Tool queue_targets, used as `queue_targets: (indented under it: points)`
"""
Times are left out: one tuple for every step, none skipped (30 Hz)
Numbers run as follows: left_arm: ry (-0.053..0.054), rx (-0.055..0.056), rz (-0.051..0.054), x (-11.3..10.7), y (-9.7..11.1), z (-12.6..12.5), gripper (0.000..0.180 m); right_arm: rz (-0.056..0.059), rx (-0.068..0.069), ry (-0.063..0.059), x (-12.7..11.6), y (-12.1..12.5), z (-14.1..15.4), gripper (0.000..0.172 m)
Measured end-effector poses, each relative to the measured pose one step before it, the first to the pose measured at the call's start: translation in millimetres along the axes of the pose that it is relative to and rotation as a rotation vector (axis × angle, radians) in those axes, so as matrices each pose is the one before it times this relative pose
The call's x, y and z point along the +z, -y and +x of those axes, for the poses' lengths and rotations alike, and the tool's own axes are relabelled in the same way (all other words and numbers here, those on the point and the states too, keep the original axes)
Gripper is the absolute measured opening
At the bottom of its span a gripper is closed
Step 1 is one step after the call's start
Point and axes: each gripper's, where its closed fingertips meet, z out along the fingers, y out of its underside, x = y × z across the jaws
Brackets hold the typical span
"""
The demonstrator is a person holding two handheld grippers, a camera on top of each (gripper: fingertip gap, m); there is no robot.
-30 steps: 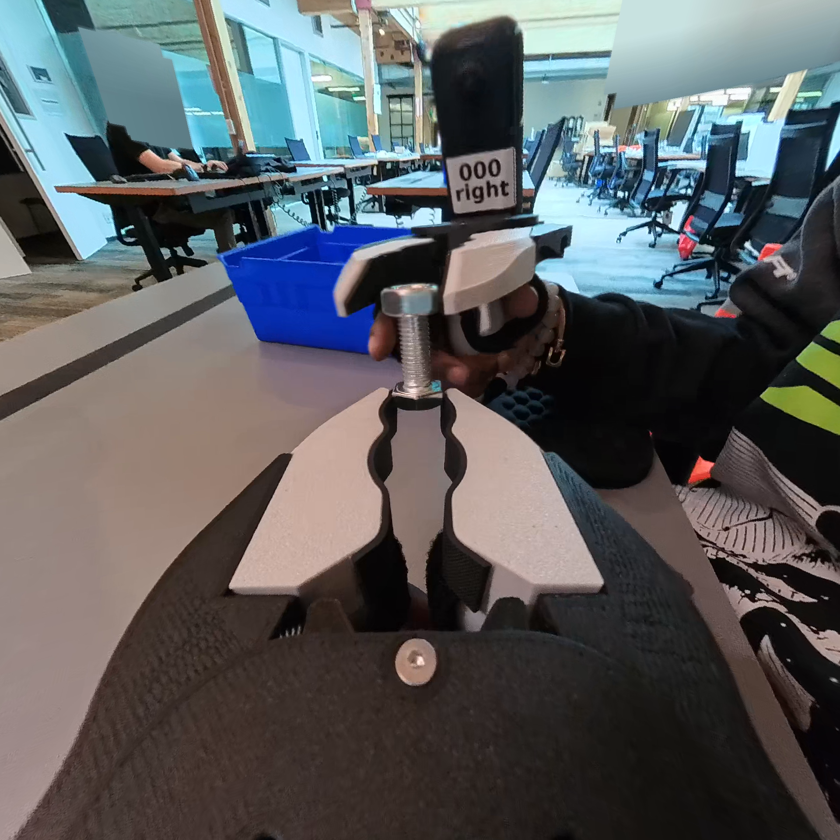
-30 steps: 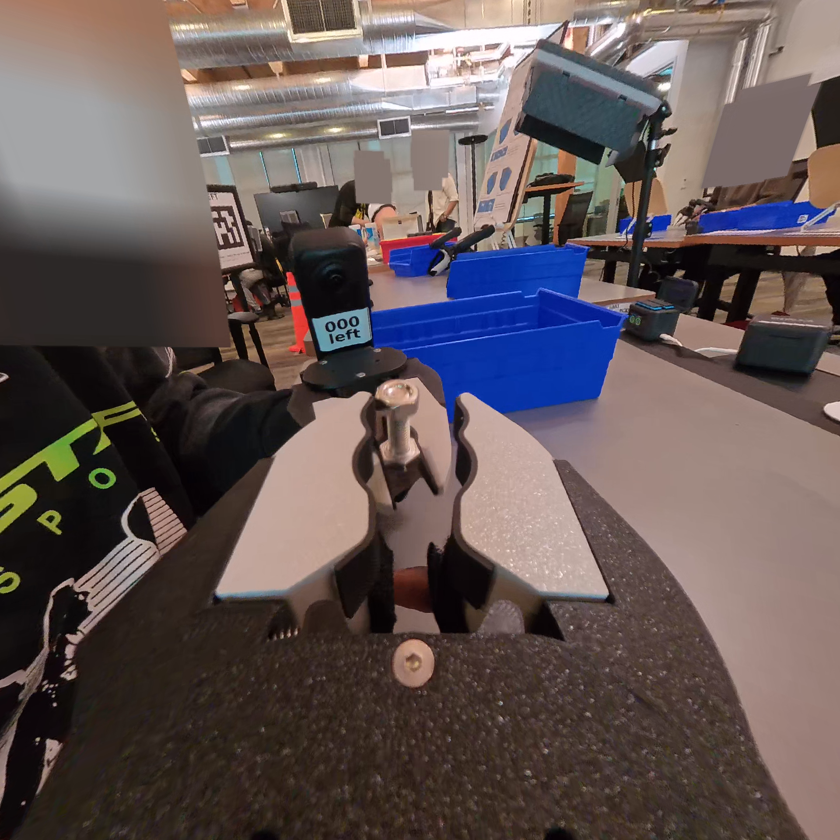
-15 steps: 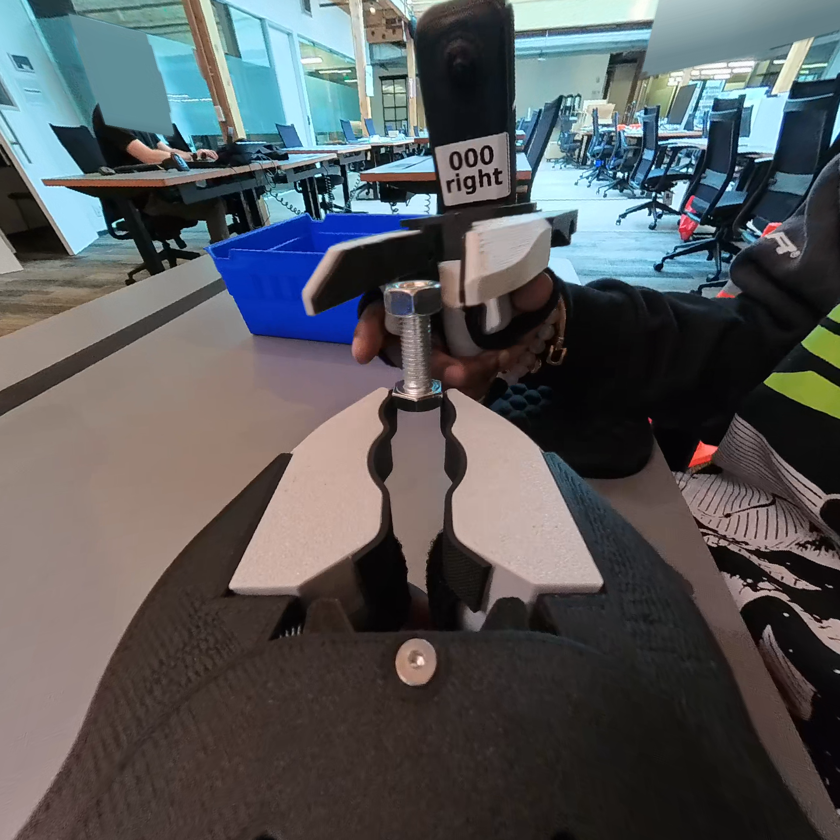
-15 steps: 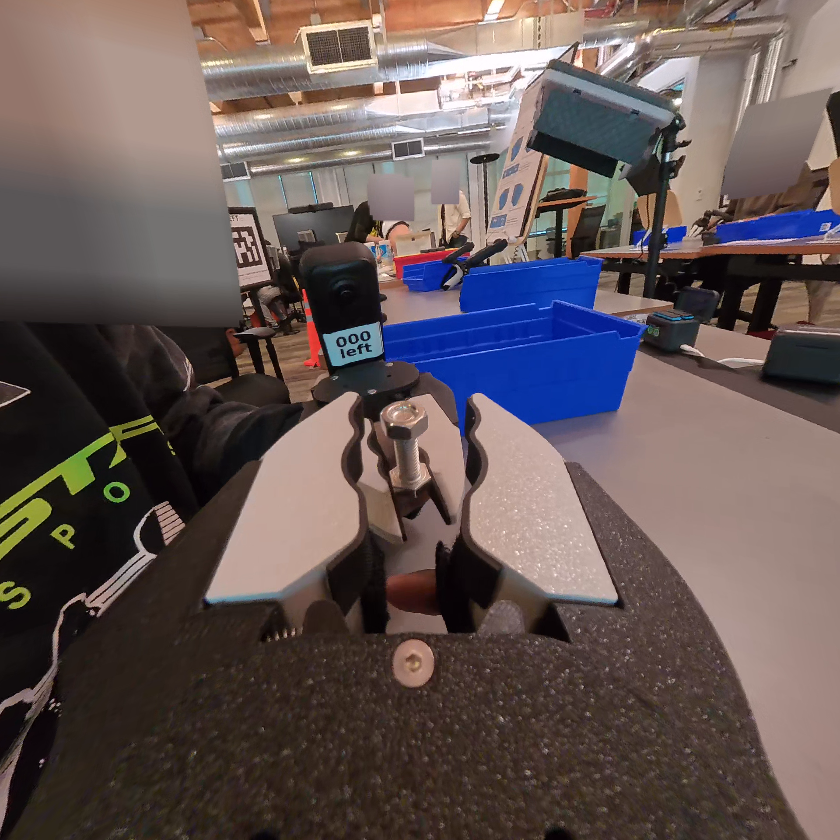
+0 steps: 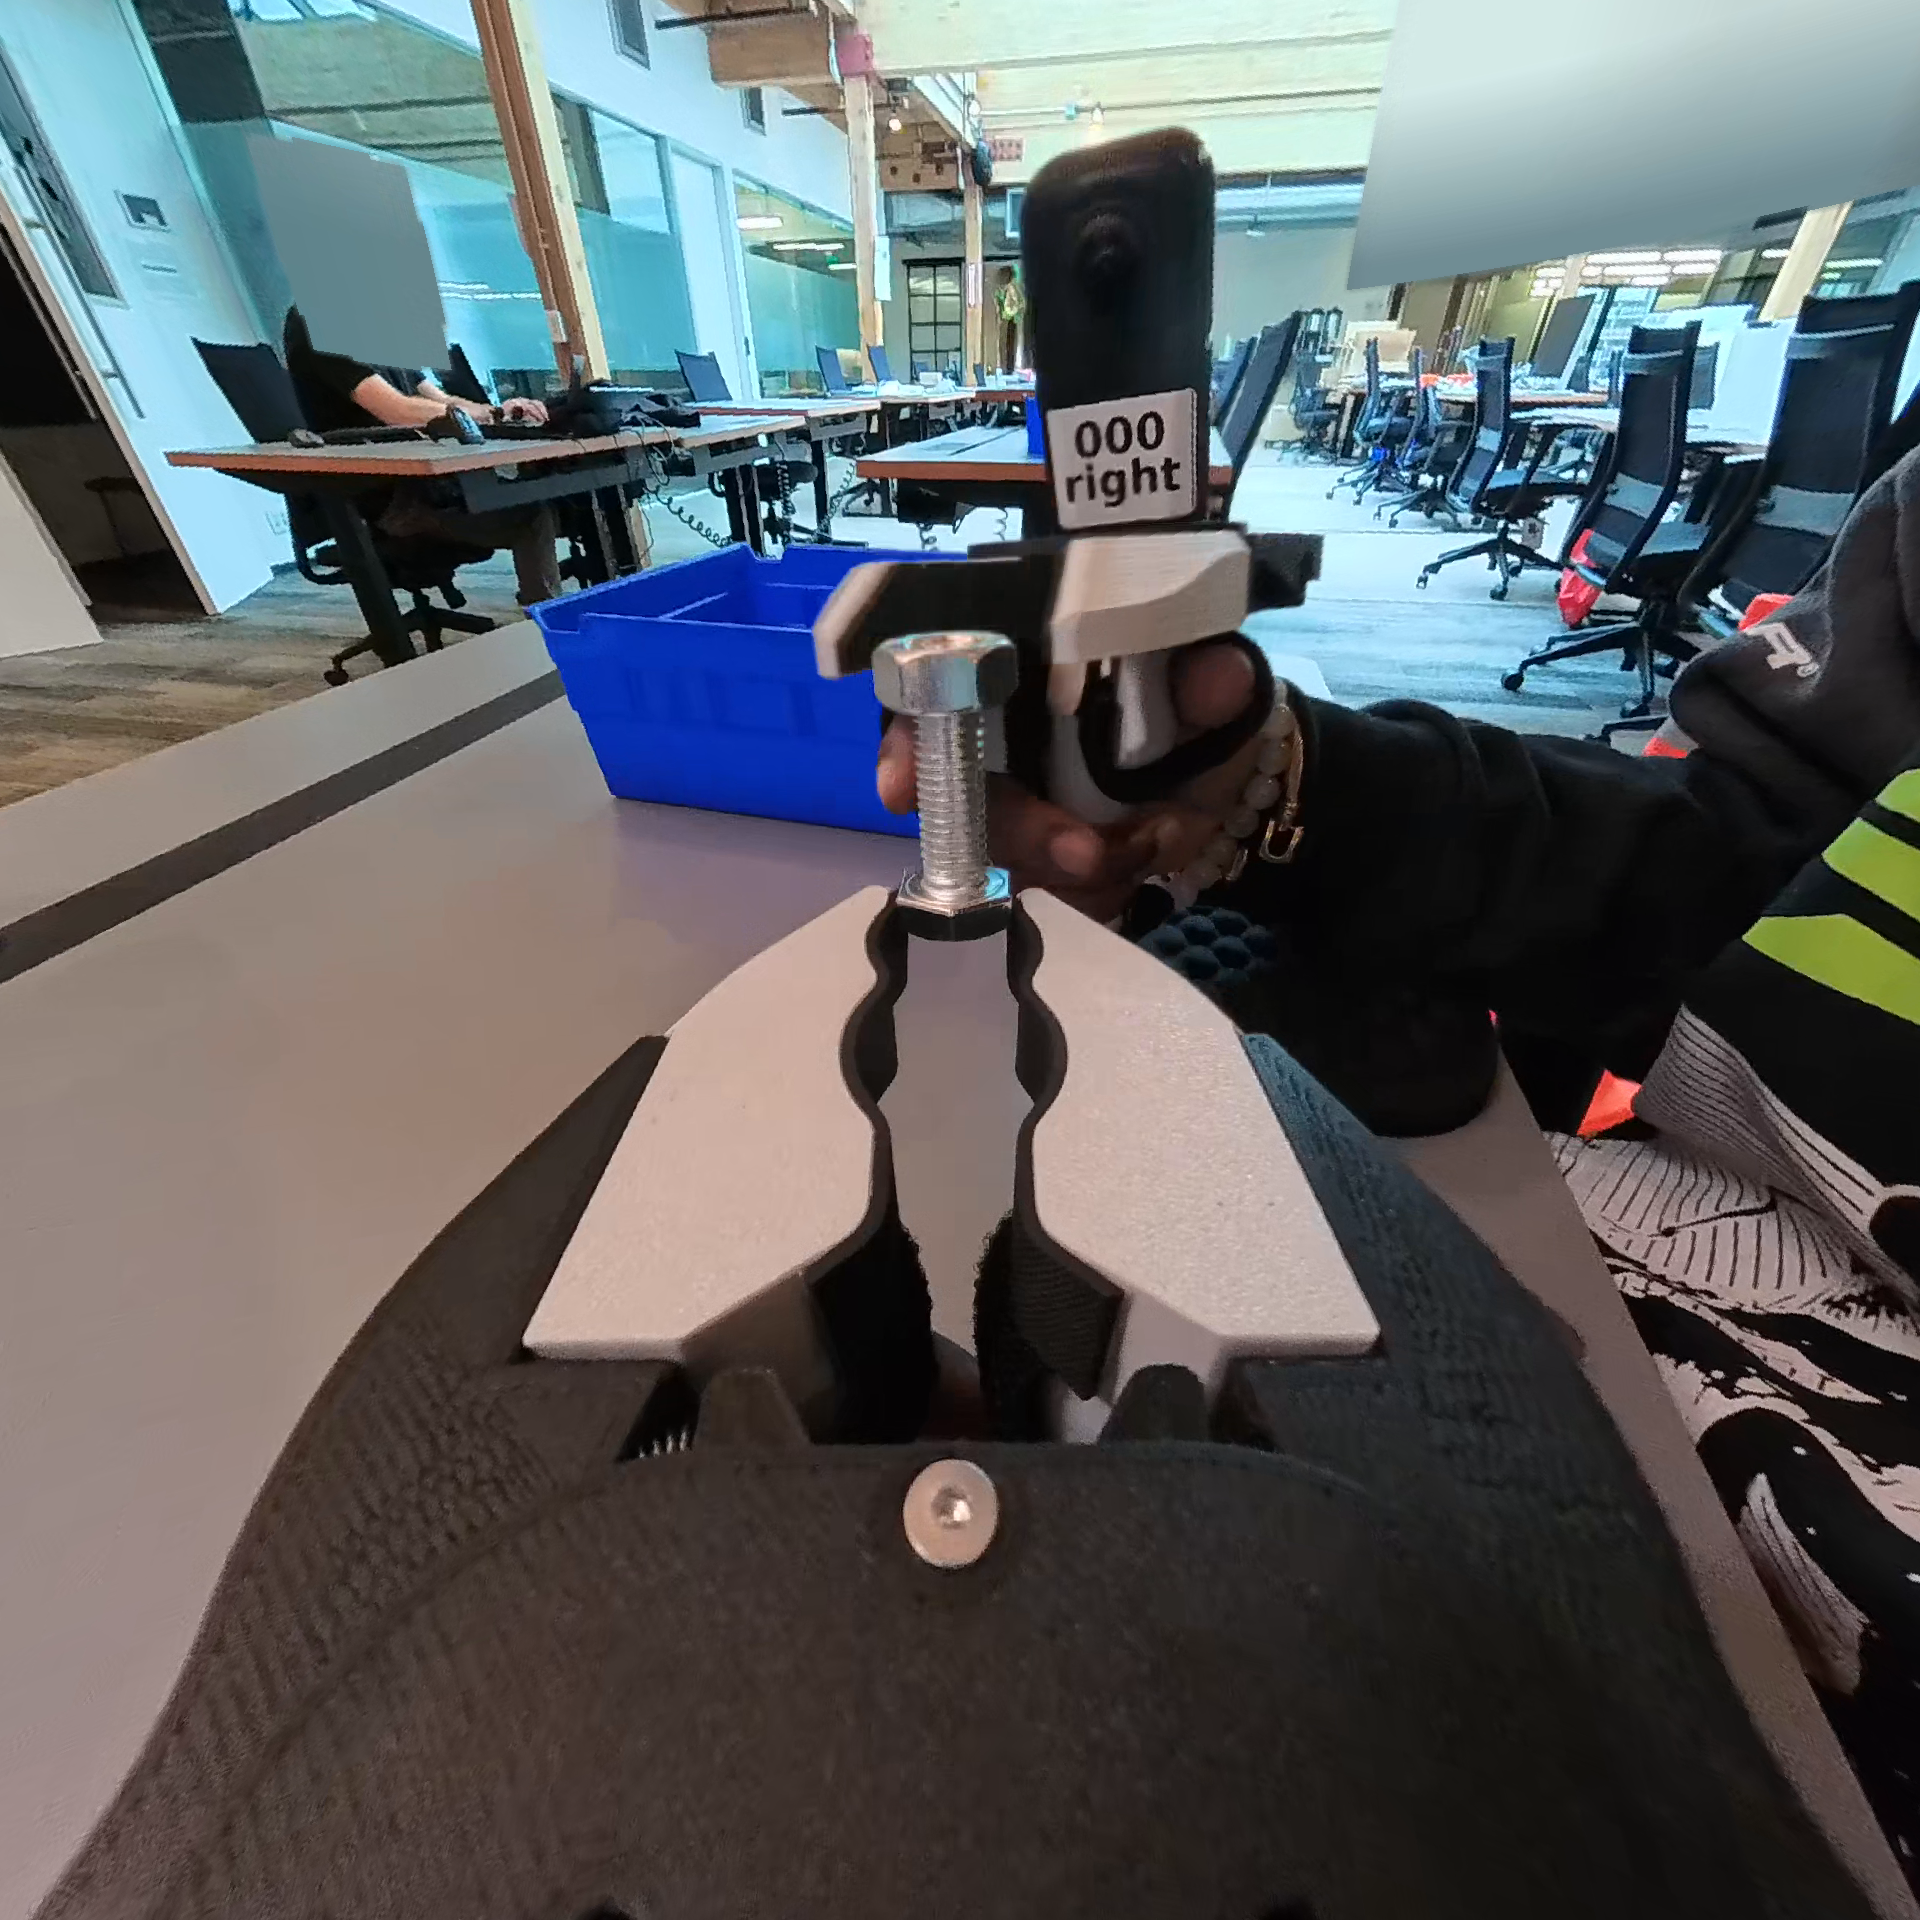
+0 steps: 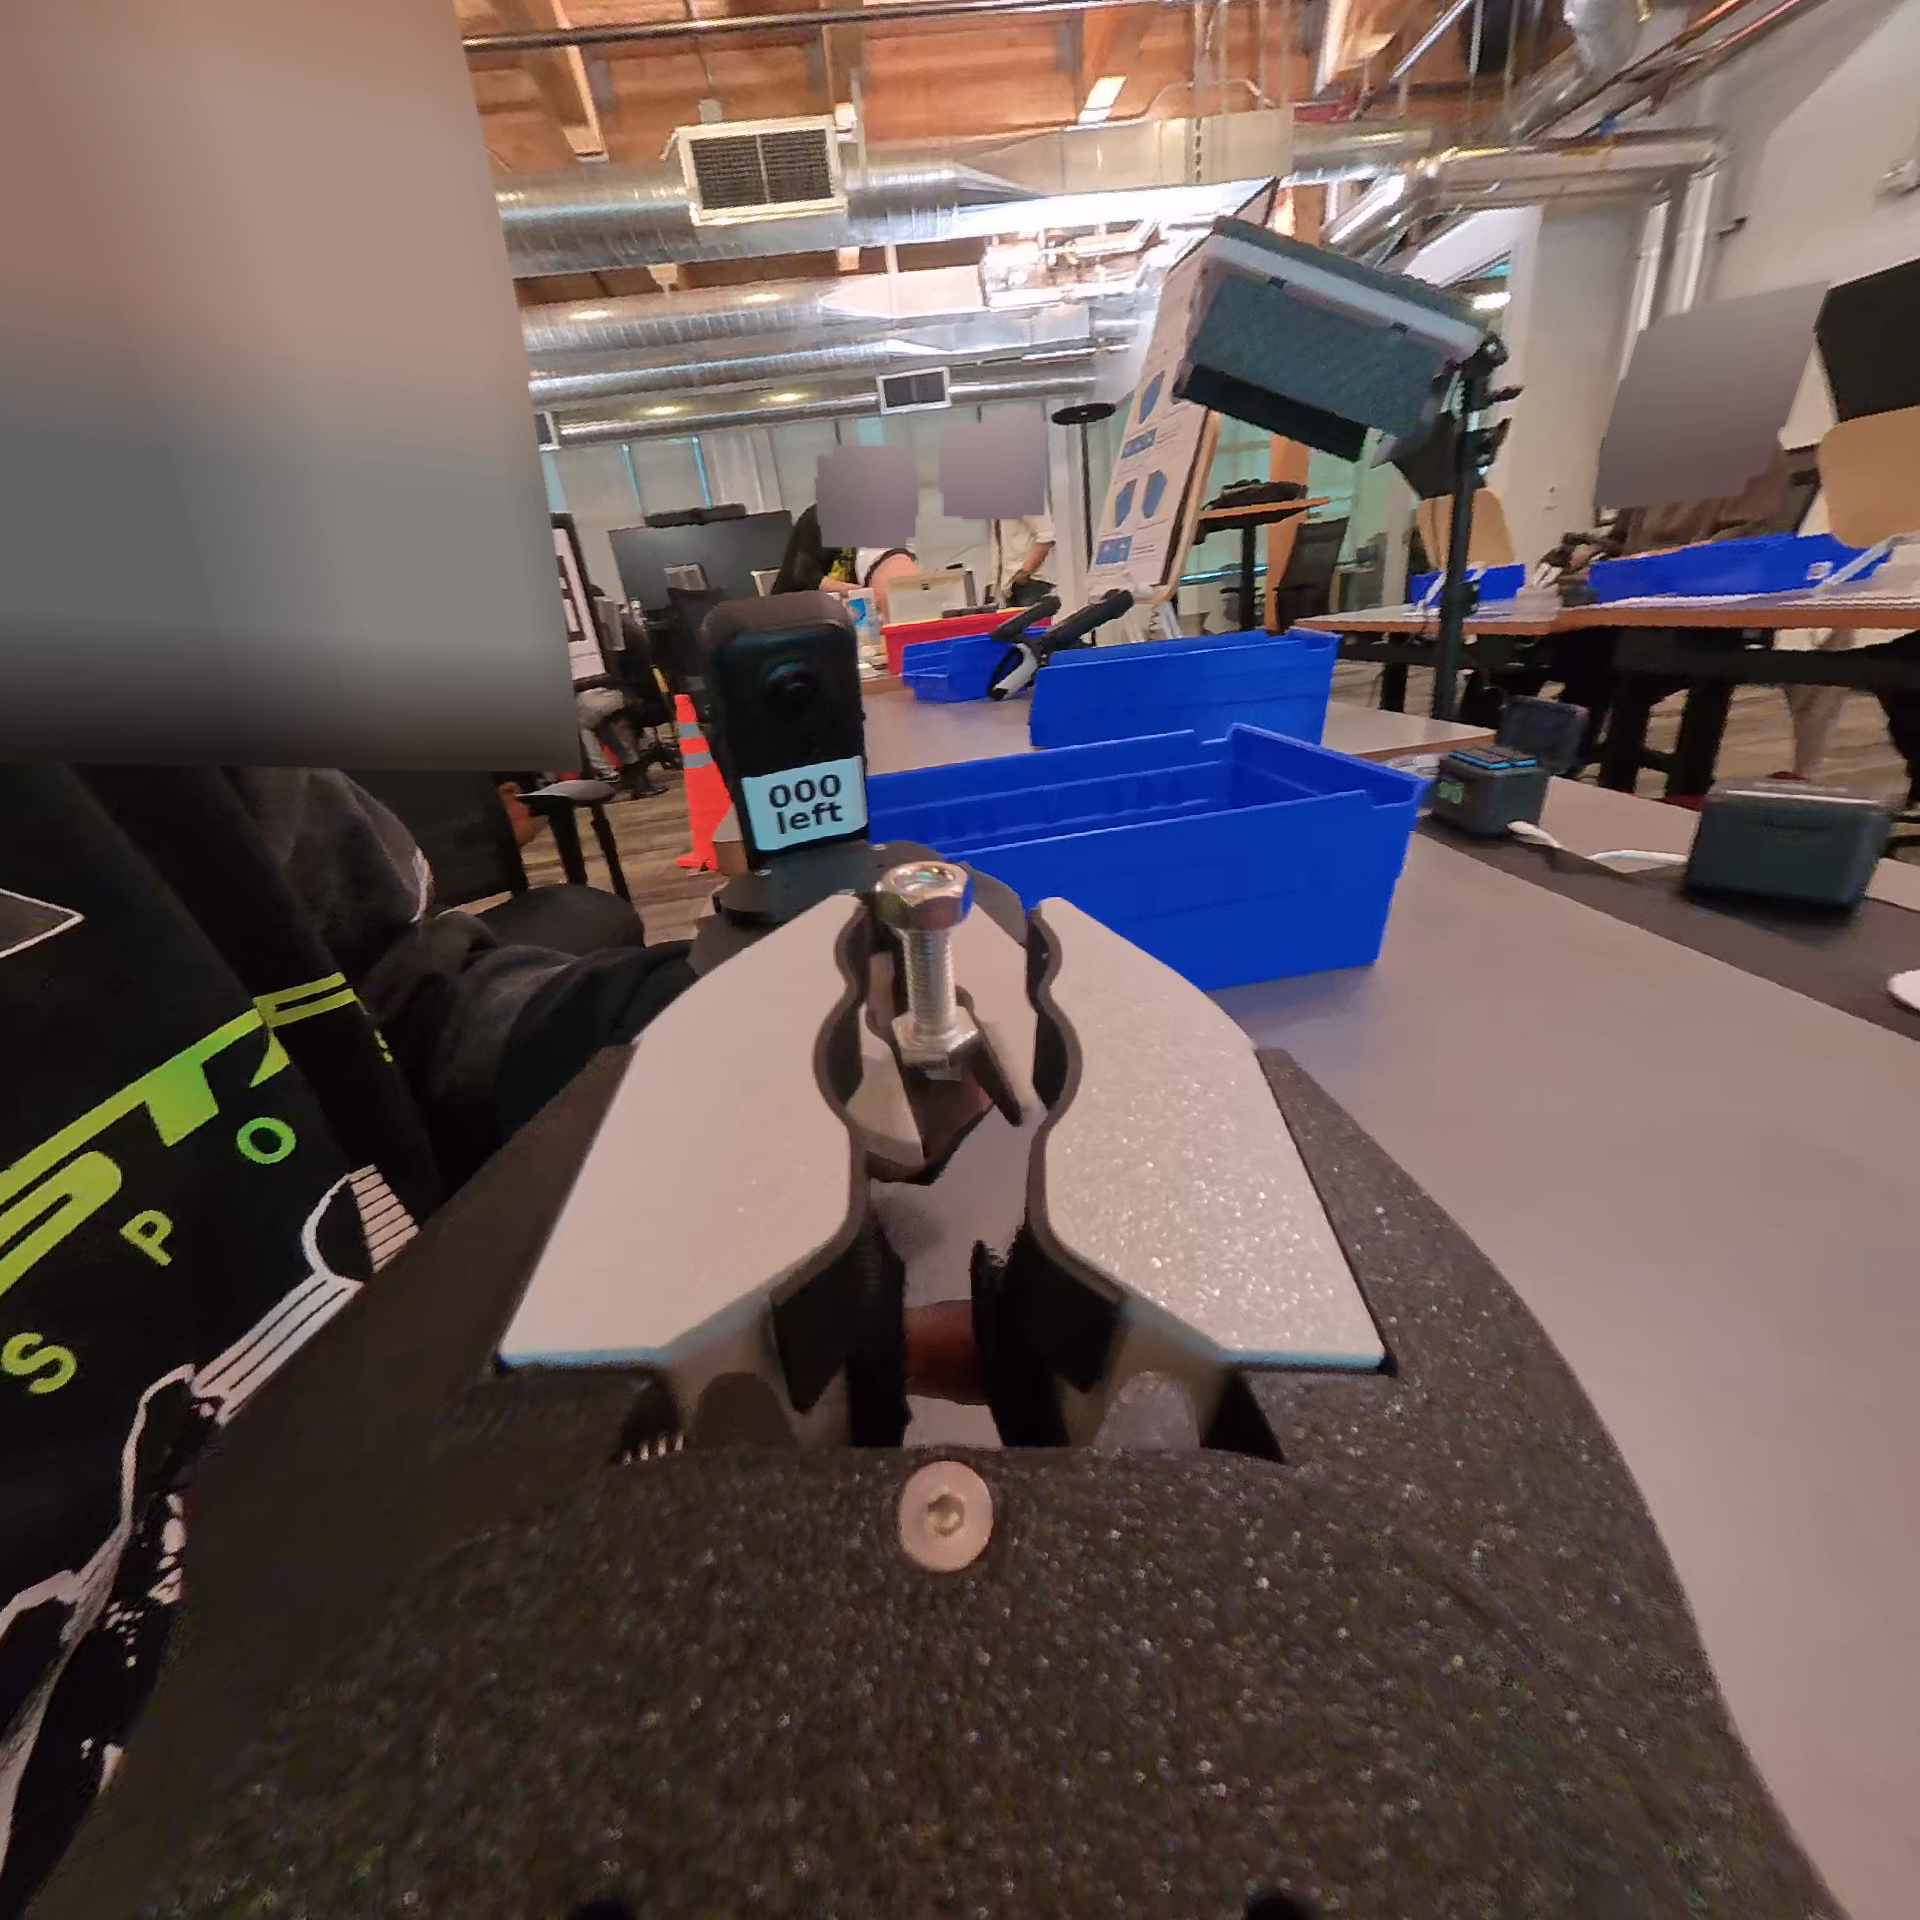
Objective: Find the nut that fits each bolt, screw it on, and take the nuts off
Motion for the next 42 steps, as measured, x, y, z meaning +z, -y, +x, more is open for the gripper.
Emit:
queue_targets:
  points:
    - [-0.0019,0.0043,-0.012,1.22,-2.05,0.89,0.018,-0.0072,0.0029,0.0075,2.47,-1.99,-1.58,0.034]
    - [-0.0009,0.005,-0.0121,1.17,-2.04,0.82,0.018,-0.0077,-0.0004,0.0033,2.25,-2.03,-1.01,0.038]
    - [-0.0028,0.0054,-0.0108,1.28,-1.84,1.04,0.018,-0.0072,-0.0004,0.0014,1.96,-1.78,-0.7,0.04]
    - [-0.0058,0.0047,-0.0069,1.02,-1.25,1.5,0.018,-0.0089,-0.0002,0.0013,1.69,-1.95,-0.57,0.04]
    - [-0.0064,0.0033,-0.002,0.7,-0.36,1.43,0.018,-0.0114,-0.0017,-0.003,0.99,-1.96,0.19,0.04]
    - [-0.0051,0.0027,0.0014,0.26,0.22,1.05,0.019,-0.0115,-0.0047,-0.0096,0.01,-1.61,1.49,0.036]
    - [0.0016,0.0005,0.0031,-0.37,0.55,-0.31,0.018,-0.0029,-0.0054,-0.0056,-1.09,0.03,1.13,0.034]
    - [0.0032,-0.0035,0.0086,-0.96,1.37,-1.1,0.018,0.0055,-0.0013,0.0,-1.81,1.49,0.4,0.031]
    - [0.0027,-0.0076,0.0123,-1.41,2.0,-1.31,0.018,0.0082,0.0009,0.0009,-1.96,2.01,0.32,0.029]
    - [0.0057,-0.0078,0.0114,-1.47,1.91,-1.92,0.018,0.0053,-0.0008,-0.0027,-2.1,1.55,0.84,0.027]
    - [0.007,-0.0045,0.009,-1.63,1.43,-1.89,0.018,0.0034,-0.0048,-0.015,-2.17,1.3,2.67,0.023]
    - [0.0011,-0.0004,0.0097,-1.33,1.77,-0.65,0.018,0.0054,-0.0075,-0.0288,-2.38,1.38,4.43,0.015]
    - [0.0032,0.0,0.0074,-0.74,1.42,-0.51,0.018,0.0073,-0.0078,-0.0174,-1.99,1.59,2.84,0.014]
    - [0.0036,0.0008,0.0,-0.14,0.19,-0.58,0.018,0.0097,0.001,0.0039,-1.08,1.83,-0.4,0.015]
    - [0.002,-0.0003,-0.0062,0.15,-0.89,-0.39,0.019,0.0134,0.0069,0.0163,-0.18,2.02,-2.59,0.016]
    - [0.0004,-0.0012,-0.0071,0.44,-1.3,-0.06,0.019,0.0101,0.0072,0.0176,0.67,1.22,-2.79,0.019]
    - [-0.0008,0.0003,-0.0061,0.55,-1.15,0.31,0.019,-0.0002,0.0064,0.015,1.18,-0.45,-2.52,0.023]
    - [-0.0021,0.003,-0.0072,0.81,-1.27,0.8,0.019,-0.0083,0.0043,0.0094,1.75,-1.59,-1.62,0.027]
    - [-0.0036,0.004,-0.0081,1.01,-1.35,1.02,0.019,-0.009,0.0013,0.0047,1.77,-1.82,-1.11,0.03]
    - [-0.0035,0.0045,-0.0078,0.99,-1.41,1.1,0.019,-0.0048,-0.0009,0.0053,1.57,-1.31,-1.24,0.032]
    - [-0.0045,0.0034,-0.0064,0.92,-1.12,1.16,0.019,-0.0022,-0.0019,0.0046,1.29,-0.79,-1.15,0.032]
    - [-0.0058,0.0021,-0.0016,0.55,-0.34,1.3,0.019,-0.0039,-0.0037,-0.0013,0.49,-0.77,-0.02,0.03]
    - [-0.0036,0.0015,0.002,0.19,0.17,0.68,0.019,-0.0054,-0.0049,-0.0072,-0.39,-0.71,1.15,0.027]
    - [0.0032,-0.0012,0.0008,-0.21,0.17,-0.65,0.019,-0.0012,-0.0031,-0.003,-0.97,0.19,0.77,0.027]
    - [0.0031,-0.0039,0.0032,-0.38,0.46,-0.96,0.019,0.0017,0.0,-0.0006,-1.17,0.73,0.36,0.025]
    - [0.0028,-0.0049,0.0064,-0.78,1.03,-0.99,0.018,0.0038,-0.0005,-0.0011,-0.89,0.88,0.34,0.023]
    - [0.0028,-0.0043,0.0082,-0.92,1.15,-0.92,0.019,0.0047,-0.0015,-0.0044,-0.77,0.87,0.63,0.021]
    - [0.0011,-0.0041,0.0082,-0.75,1.28,-0.57,0.018,0.0041,-0.003,-0.0041,-0.75,0.78,0.65,0.021]
    - [0.0014,-0.003,0.0028,-0.46,0.53,-0.45,0.018,0.0042,-0.0015,0.0048,-0.37,0.84,-0.69,0.022]
    - [0.004,-0.0002,-0.0033,0.0,-0.41,-0.71,0.019,0.006,0.0031,0.0088,-0.04,1.05,-1.47,0.024]
    - [0.0031,0.0015,-0.007,0.31,-1.16,-0.43,0.019,0.0032,0.0042,0.0076,0.45,0.47,-1.36,0.026]
    - [0.0037,0.0043,-0.01,0.66,-1.62,-0.18,0.019,-0.0047,0.0019,0.0031,0.77,-0.9,-0.62,0.027]
    - [0.0035,0.0063,-0.0123,0.88,-1.97,0.07,0.019,-0.0105,-0.0005,-0.0013,1.05,-1.78,0.01,0.029]
    - [0.0022,0.0062,-0.0125,0.87,-1.96,0.26,0.019,-0.0108,-0.001,-0.0007,1.09,-1.91,-0.09,0.03]
    - [0.0028,0.0069,-0.0112,0.86,-1.68,0.18,0.019,-0.0082,0.0003,0.002,0.93,-1.5,-0.48,0.03]
    - [0.002,0.0074,-0.0099,0.74,-1.5,0.24,0.019,-0.0071,0.001,0.0016,0.82,-1.21,-0.42,0.03]
    - [0.0015,0.0077,-0.0086,0.6,-1.24,0.27,0.019,-0.0107,-0.0005,-0.0027,0.55,-1.66,0.38,0.027]
    - [-0.0016,0.0052,-0.0052,0.44,-0.74,0.7,0.019,-0.0155,-0.0037,-0.0083,0.27,-2.27,1.26,0.024]
    - [-0.0051,0.0006,-0.0018,0.31,-0.27,0.87,0.019,-0.015,-0.0064,-0.0062,0.06,-1.99,0.87,0.022]
    - [-0.0045,-0.0027,-0.0012,0.25,-0.22,0.52,0.019,-0.0076,-0.0064,0.0026,-0.16,-0.79,-0.68,0.018]
    - [-0.0099,-0.003,0.0031,-0.05,0.46,1.17,0.019,-0.0007,-0.0029,0.0044,-0.21,0.37,-1.04,0.018]
    - [-0.0135,-0.0065,0.0047,-0.08,0.74,1.61,0.019,-0.0005,-0.0029,0.0052,-0.26,0.51,-0.95,0.018]
